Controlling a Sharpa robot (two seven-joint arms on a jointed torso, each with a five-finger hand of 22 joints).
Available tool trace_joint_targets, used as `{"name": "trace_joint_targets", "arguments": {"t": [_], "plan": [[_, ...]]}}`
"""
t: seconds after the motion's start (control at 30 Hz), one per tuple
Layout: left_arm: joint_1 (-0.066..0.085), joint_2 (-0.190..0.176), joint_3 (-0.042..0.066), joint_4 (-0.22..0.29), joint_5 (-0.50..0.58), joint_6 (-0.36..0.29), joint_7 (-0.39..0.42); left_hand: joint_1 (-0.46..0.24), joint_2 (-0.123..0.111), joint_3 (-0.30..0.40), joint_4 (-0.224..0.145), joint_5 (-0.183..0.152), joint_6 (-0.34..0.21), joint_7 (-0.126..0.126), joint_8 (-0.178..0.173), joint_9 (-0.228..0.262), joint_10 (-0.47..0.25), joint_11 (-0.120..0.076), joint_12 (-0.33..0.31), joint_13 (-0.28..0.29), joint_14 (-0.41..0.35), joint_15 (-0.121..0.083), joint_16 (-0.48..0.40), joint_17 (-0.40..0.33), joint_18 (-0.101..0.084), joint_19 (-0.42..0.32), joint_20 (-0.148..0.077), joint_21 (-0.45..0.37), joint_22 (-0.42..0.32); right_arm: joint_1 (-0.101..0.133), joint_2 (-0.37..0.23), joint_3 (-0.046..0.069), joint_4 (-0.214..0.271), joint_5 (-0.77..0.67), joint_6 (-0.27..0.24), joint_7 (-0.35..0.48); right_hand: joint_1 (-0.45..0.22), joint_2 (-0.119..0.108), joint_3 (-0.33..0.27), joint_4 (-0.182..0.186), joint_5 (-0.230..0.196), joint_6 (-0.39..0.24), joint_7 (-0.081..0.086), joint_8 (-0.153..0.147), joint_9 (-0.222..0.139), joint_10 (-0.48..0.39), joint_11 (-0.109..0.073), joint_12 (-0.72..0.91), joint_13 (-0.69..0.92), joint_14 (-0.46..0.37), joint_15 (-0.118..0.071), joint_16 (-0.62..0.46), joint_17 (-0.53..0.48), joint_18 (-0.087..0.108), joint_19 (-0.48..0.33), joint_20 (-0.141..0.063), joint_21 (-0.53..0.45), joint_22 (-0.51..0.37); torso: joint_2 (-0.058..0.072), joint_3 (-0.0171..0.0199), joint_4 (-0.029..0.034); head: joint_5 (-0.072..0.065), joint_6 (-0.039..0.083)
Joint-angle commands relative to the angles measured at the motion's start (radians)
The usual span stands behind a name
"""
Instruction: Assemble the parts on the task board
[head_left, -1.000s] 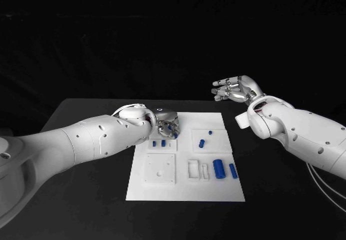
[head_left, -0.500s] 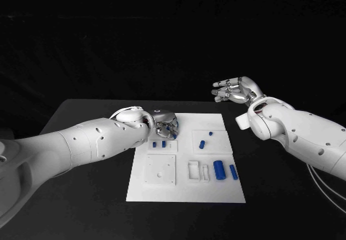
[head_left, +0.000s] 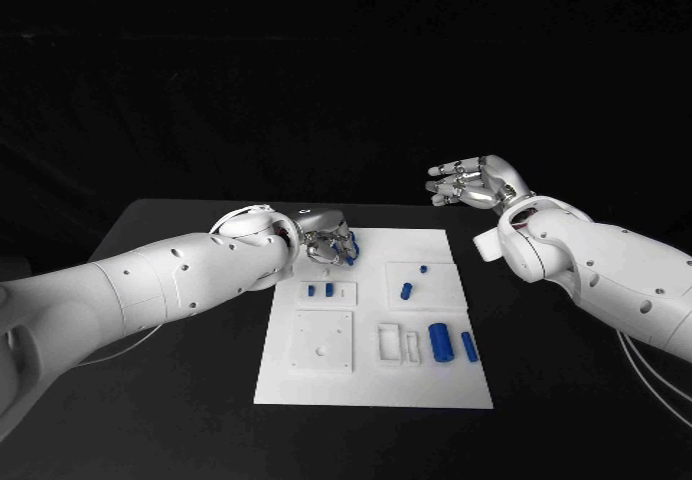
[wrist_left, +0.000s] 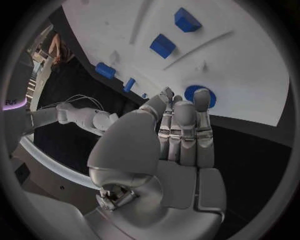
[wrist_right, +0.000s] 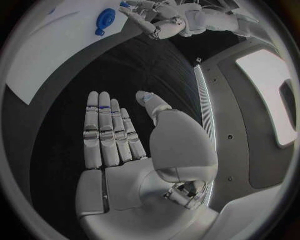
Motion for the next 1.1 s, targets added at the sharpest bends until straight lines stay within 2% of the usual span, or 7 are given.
{"name": "trace_joint_targets", "arguments": {"t": [0.03, 0.1, 0.23, 0.53, 0.67, 0.87, 1.1], "plan": [[0.003, -0.016, 0.010, 0.024, 0.066, -0.009, -0.014, -0.005, 0.003, -0.004, 0.001, 0.004, -0.003, -0.002, 0.002, -0.001, -0.004, 0.000, 0.003, -0.001, 0.004, 0.000, -0.003, -0.001, 0.011, 0.007, -0.001, -0.004, 0.019, 0.000, -0.002, 0.000, 0.001, 0.001, 0.011, 0.011, -0.012, 0.000, 0.000, -0.002, 0.003, 0.006, 0.001, 0.001, 0.000, -0.008, -0.001, -0.003, -0.001, -0.009, 0.000, -0.004, -0.001, 0.009, -0.006, 0.001, -0.001, -0.001, -0.001, 0.0002, 0.0023, 0.001, 0.002], [0.007, -0.031, 0.017, 0.041, 0.076, -0.001, -0.021, -0.005, 0.003, -0.004, 0.001, 0.004, -0.003, -0.002, 0.002, -0.001, -0.004, 0.000, 0.003, -0.001, 0.004, 0.000, -0.003, -0.001, 0.011, 0.007, -0.001, -0.004, 0.019, 0.000, -0.004, 0.000, 0.001, 0.001, 0.011, 0.011, -0.012, 0.000, 0.000, -0.002, 0.003, 0.006, 0.001, 0.001, 0.000, -0.008, -0.001, -0.003, -0.001, -0.009, 0.000, -0.004, -0.001, 0.009, -0.006, 0.001, -0.001, -0.001, -0.001, -0.0002, 0.0038, 0.001, 0.002], [0.015, -0.051, 0.022, 0.059, 0.077, 0.016, -0.033, -0.004, 0.002, -0.004, 0.000, 0.002, -0.003, -0.002, 0.002, -0.001, -0.003, 0.000, 0.003, -0.001, 0.005, 0.000, -0.004, -0.001, 0.011, 0.008, -0.001, -0.006, 0.019, 0.000, -0.006, 0.000, 0.001, 0.001, 0.011, 0.010, -0.012, 0.000, 0.000, -0.002, 0.003, 0.006, 0.001, 0.001, 0.000, -0.008, -0.001, -0.003, -0.001, -0.009, 0.000, -0.004, -0.001, 0.009, -0.006, 0.001, -0.001, -0.001, -0.002, -0.0009, 0.0062, 0.001, 0.002], [0.019, -0.087, 0.023, 0.068, 0.038, 0.026, -0.046, -0.002, -0.001, -0.007, 0.001, -0.003, 0.000, -0.003, 0.002, -0.001, -0.002, -0.001, 0.003, -0.001, 0.005, 0.000, -0.004, 0.000, 0.011, 0.007, -0.001, -0.008, 0.019, 0.000, -0.014, 0.001, 0.004, -0.001, 0.011, 0.008, -0.012, 0.000, 0.000, -0.002, 0.003, 0.006, 0.001, 0.001, 0.000, -0.008, -0.001, -0.003, -0.001, -0.009, 0.000, -0.004, -0.001, 0.009, -0.006, 0.001, -0.001, -0.001, 0.000, -0.0022, 0.0072, 0.004, 0.003], [0.019, -0.099, 0.022, 0.072, 0.027, 0.030, -0.047, -0.003, 0.000, -0.009, 0.003, -0.003, 0.000, -0.003, 0.002, -0.001, -0.001, -0.001, 0.003, -0.001, 0.005, 0.000, -0.005, 0.000, 0.010, 0.007, -0.001, -0.008, 0.019, 0.000, -0.016, 0.001, 0.006, -0.002, 0.011, 0.008, -0.012, 0.000, 0.000, -0.002, 0.003, 0.006, 0.001, 0.001, 0.000, -0.008, -0.001, -0.003, -0.001, -0.009, 0.000, -0.004, -0.001, 0.009, -0.006, 0.001, -0.001, -0.001, 0.000, -0.0013, 0.0047, 0.006, 0.003], [0.017, -0.102, 0.016, 0.064, 0.014, 0.038, -0.045, -0.001, -0.001, -0.011, 0.005, -0.004, 0.000, -0.004, 0.002, -0.001, -0.002, -0.001, 0.003, -0.001, 0.005, 0.000, -0.005, 0.000, 0.010, 0.007, -0.001, -0.010, 0.019, 0.000, -0.016, 0.001, 0.006, -0.002, 0.010, 0.010, -0.012, 0.000, 0.000, -0.002, 0.003, 0.006, 0.001, 0.001, 0.000, -0.008, -0.001, -0.003, -0.001, -0.009, 0.000, -0.004, -0.001, 0.009, -0.006, 0.001, -0.001, -0.001, 0.001, -0.0008, 0.0011, 0.010, 0.002], [0.011, -0.095, -0.002, 0.053, 0.009, 0.050, -0.042, -0.001, -0.001, -0.014, 0.009, -0.007, 0.000, -0.004, 0.002, -0.001, -0.002, -0.001, 0.003, -0.001, 0.005, 0.000, -0.006, 0.000, 0.009, 0.007, -0.001, -0.012, 0.019, 0.000, -0.015, 0.001, 0.006, -0.003, 0.010, 0.010, -0.012, 0.000, 0.000, -0.002, 0.003, 0.006, 0.001, 0.001, 0.000, -0.008, -0.001, -0.003, -0.001, -0.009, 0.000, -0.004, -0.001, 0.009, -0.006, 0.001, -0.001, -0.001, 0.001, 0.0003, 0.0015, 0.009, 0.001]]}}
